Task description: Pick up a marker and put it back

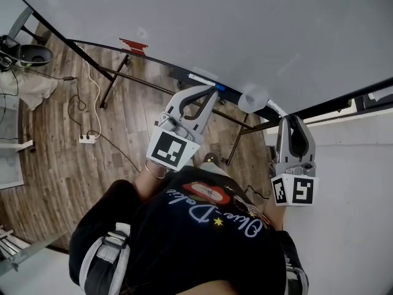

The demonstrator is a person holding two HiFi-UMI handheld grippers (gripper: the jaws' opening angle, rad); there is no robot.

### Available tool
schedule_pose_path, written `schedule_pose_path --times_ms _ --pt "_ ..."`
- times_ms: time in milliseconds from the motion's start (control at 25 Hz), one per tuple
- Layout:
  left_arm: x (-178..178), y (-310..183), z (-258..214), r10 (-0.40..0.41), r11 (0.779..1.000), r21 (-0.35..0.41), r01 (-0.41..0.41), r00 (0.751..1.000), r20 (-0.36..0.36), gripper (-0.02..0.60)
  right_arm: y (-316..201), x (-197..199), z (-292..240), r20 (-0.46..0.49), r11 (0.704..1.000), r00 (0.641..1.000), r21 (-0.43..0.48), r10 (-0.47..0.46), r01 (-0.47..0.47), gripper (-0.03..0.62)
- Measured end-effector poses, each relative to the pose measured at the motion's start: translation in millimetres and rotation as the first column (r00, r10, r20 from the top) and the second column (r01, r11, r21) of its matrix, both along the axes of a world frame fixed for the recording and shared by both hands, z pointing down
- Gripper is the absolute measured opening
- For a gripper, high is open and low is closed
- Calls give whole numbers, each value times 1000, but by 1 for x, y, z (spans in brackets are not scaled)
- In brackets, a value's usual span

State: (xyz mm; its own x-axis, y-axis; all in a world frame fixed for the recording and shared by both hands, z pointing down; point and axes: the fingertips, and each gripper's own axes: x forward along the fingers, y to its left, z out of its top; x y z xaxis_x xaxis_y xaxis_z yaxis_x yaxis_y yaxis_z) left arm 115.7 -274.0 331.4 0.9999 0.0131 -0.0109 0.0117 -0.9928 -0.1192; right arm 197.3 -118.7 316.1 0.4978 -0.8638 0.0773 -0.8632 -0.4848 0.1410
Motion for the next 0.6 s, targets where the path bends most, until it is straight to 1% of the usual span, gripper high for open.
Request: schedule_pose_path --times_ms 360,600 --pt "-8 -2 1 -10 1000 2 10 1000 3 3 0 -4 0 -4 1000 1000 -3 1 -1 71" --pt "-7 -7 2 -16 1000 -1 16 1000 10 3 -4 -1 2 0 1000 1000 -4 1 -1 71"
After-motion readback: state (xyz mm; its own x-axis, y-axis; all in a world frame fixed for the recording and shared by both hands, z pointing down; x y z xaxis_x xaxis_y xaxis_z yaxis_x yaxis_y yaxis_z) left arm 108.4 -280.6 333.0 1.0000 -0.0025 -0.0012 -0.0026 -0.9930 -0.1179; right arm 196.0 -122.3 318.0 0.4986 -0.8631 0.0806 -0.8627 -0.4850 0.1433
